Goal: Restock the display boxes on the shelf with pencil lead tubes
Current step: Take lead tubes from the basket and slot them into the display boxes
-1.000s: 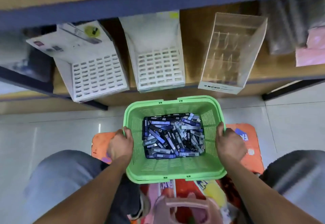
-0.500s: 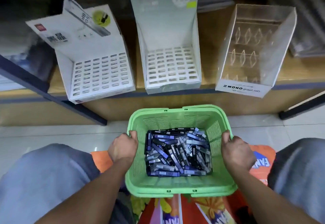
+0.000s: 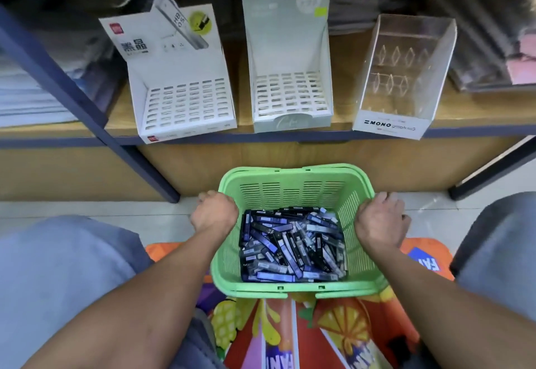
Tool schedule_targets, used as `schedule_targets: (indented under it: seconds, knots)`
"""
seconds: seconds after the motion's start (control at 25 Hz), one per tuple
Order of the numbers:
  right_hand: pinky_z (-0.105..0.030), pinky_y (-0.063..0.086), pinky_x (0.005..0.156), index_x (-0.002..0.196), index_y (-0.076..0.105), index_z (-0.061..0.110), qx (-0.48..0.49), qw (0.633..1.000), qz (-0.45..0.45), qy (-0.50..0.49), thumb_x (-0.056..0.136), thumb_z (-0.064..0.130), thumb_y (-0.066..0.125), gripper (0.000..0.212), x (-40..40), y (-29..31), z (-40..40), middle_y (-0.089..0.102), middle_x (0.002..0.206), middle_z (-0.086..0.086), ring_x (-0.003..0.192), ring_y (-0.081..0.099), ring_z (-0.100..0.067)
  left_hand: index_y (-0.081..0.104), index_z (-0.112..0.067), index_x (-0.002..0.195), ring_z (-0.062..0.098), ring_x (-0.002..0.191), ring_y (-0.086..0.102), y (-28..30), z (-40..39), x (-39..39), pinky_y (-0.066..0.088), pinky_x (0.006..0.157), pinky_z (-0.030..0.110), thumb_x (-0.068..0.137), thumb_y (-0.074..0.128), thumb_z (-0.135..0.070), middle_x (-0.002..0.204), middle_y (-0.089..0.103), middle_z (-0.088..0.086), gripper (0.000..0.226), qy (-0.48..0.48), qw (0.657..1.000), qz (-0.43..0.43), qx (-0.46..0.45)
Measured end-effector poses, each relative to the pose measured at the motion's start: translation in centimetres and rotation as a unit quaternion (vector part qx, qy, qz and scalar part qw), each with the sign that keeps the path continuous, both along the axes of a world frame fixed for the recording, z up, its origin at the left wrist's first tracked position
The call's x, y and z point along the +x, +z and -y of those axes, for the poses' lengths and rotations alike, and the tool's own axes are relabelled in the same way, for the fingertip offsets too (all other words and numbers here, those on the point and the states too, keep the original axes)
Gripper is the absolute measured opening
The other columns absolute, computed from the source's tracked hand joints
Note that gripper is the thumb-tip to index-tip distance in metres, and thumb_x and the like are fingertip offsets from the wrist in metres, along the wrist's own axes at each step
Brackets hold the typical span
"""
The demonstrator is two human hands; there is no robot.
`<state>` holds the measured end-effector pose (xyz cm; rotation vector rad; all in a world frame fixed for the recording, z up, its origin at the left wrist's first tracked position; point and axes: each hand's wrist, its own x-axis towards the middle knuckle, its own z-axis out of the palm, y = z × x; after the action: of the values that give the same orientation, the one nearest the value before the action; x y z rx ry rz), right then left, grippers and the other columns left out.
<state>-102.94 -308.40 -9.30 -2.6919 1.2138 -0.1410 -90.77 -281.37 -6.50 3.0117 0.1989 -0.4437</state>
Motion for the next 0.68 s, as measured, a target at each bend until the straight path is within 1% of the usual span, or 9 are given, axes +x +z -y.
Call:
schedule_targets:
  seconds: [0.04, 0.12, 0.2, 0.28, 0.36, 0.44, 0.52, 0.56, 0.68]
  knots:
    - [-0.045, 0.042, 0.087, 0.112, 0.054, 0.005, -0.027, 0.999, 0.003, 0.036, 0.095, 0.021, 0.048, 0.023, 0.6, 0.4, -0.5, 0.054, 0.112, -0.016, 0.106, 0.05, -0.034, 0.05, -0.006, 0.13, 0.032, 0.121, 0.051, 0.2, 0.7, -0.2, 0.043, 0.095, 0.044, 0.099, 0.042, -0.031, 0.131, 0.052, 0.014, 0.04, -0.037, 0.998, 0.05, 0.021]
    - [-0.045, 0.044, 0.088, 0.115, 0.052, 0.009, -0.028, 0.992, -0.005, 0.119, 0.089, 0.017, 0.057, 0.027, 1.9, 1.0, -1.9, 0.053, 0.114, -0.012, 0.108, 0.051, -0.031, 0.047, -0.007, 0.13, 0.03, 0.119, 0.049, 0.6, 2.4, -0.8, 0.043, 0.095, 0.047, 0.094, 0.052, -0.028, 0.127, 0.05, 0.012, 0.042, -0.146, 0.981, 0.125, 0.023]
    - [-0.043, 0.049, 0.091, 0.121, 0.051, 0.007, 0.03, 0.982, -0.015, 0.184, 0.09, 0.011, 0.057, 0.032, 3.0, 0.9, -3.6, 0.054, 0.121, -0.012, 0.11, 0.054, -0.029, 0.045, -0.007, 0.135, 0.029, 0.121, 0.05, 0.3, 4.2, -1.5, 0.044, 0.1, 0.045, 0.093, 0.057, -0.022, 0.13, 0.05, 0.012, 0.045, -0.226, 0.967, 0.12, -0.019]
    - [-0.042, 0.052, 0.101, 0.132, 0.049, 0.005, 0.101, 0.968, -0.044, 0.223, 0.089, 0.001, 0.056, 0.043, 3.4, -0.4, -5.0, 0.051, 0.138, -0.015, 0.121, 0.055, -0.029, 0.041, -0.007, 0.141, 0.028, 0.123, 0.052, -0.6, 5.8, -2.2, 0.047, 0.105, 0.043, 0.092, 0.061, -0.014, 0.138, 0.048, 0.013, 0.053, -0.221, 0.972, 0.041, -0.063]
    - [-0.045, 0.045, 0.111, 0.143, 0.043, 0.008, 0.155, 0.947, -0.107, 0.26, 0.088, -0.005, 0.054, 0.057, 3.3, -2.1, -5.6, 0.041, 0.151, -0.014, 0.135, 0.048, -0.032, 0.035, -0.009, 0.148, 0.029, 0.123, 0.055, -2.0, 6.6, -3.1, 0.051, 0.103, 0.042, 0.088, 0.062, -0.002, 0.15, 0.039, 0.015, 0.066, -0.2, 0.974, -0.043, -0.092]
    - [-0.048, 0.042, 0.113, 0.145, 0.041, 0.01, 0.19, 0.927, -0.159, 0.281, 0.09, -0.001, 0.057, 0.058, 3.2, -4.3, -5.5, 0.042, 0.151, -0.014, 0.136, 0.046, -0.034, 0.032, -0.011, 0.151, 0.032, 0.13, 0.052, -3.8, 7.2, -3.8, 0.051, 0.103, 0.043, 0.084, 0.061, 0.004, 0.16, 0.028, 0.014, 0.074, -0.198, 0.97, -0.106, -0.09]
    - [-0.047, 0.042, 0.113, 0.143, 0.04, 0.009, 0.222, 0.913, -0.197, 0.28, 0.092, 0.005, 0.061, 0.055, 3.1, -6.3, -5.1, 0.046, 0.146, -0.015, 0.133, 0.048, -0.034, 0.032, -0.01, 0.151, 0.033, 0.137, 0.045, -5.9, 7.1, -4.2, 0.044, 0.111, 0.045, 0.085, 0.063, 0.002, 0.159, 0.03, 0.014, 0.073, -0.207, 0.965, -0.146, -0.073]
    - [-0.046, 0.042, 0.113, 0.144, 0.039, 0.008, 0.236, 0.909, -0.211, 0.27, 0.093, 0.003, 0.06, 0.056, 3.2, -7.2, -4.8, 0.047, 0.144, -0.016, 0.132, 0.049, -0.033, 0.031, -0.009, 0.151, 0.033, 0.14, 0.041, -6.9, 7.0, -4.2, 0.039, 0.115, 0.045, 0.087, 0.065, -0.001, 0.158, 0.031, 0.015, 0.074, -0.21, 0.961, -0.167, -0.063]
    - [-0.042, 0.043, 0.112, 0.15, 0.03, 0.003, 0.235, 0.909, -0.244, 0.244, 0.091, -0.001, 0.061, 0.067, 3.2, -10.1, -3.7, 0.045, 0.146, -0.019, 0.132, 0.05, -0.034, 0.026, -0.007, 0.154, 0.033, 0.144, 0.034, -10.2, 6.6, -3.5, 0.03, 0.12, 0.043, 0.089, 0.068, -0.005, 0.158, 0.029, 0.017, 0.078, -0.187, 0.955, -0.222, -0.055]
